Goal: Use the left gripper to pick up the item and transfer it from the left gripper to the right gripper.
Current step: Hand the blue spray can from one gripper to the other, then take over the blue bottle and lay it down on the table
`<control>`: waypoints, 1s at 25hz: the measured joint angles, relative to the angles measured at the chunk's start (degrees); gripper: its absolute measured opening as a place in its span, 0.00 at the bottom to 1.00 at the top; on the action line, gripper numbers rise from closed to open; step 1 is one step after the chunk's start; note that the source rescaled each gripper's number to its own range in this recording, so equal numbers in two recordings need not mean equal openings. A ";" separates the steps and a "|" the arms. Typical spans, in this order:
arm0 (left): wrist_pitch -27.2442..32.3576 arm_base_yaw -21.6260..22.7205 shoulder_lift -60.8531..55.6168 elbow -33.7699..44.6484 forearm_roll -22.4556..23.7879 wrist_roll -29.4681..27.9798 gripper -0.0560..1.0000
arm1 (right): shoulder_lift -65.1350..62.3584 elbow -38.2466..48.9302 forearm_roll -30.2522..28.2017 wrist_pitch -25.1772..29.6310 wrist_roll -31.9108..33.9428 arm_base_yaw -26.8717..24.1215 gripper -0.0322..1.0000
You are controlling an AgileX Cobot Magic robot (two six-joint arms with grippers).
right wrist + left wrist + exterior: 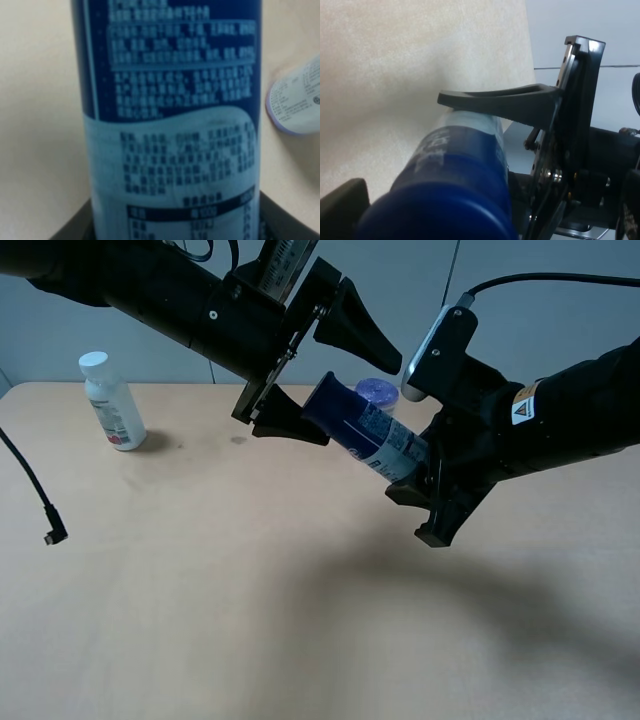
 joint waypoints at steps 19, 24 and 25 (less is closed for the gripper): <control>4.40 5.61 -5.09 -3.62 9.35 -3.45 1.00 | 0.00 0.00 0.00 0.00 0.68 0.00 0.16; 5.72 9.81 -11.57 -3.62 15.59 -5.93 1.00 | 0.00 0.00 0.00 0.00 0.68 0.00 0.16; 5.77 10.58 -13.38 -3.62 17.36 -6.70 1.00 | 0.00 0.00 0.05 0.00 0.68 0.00 0.16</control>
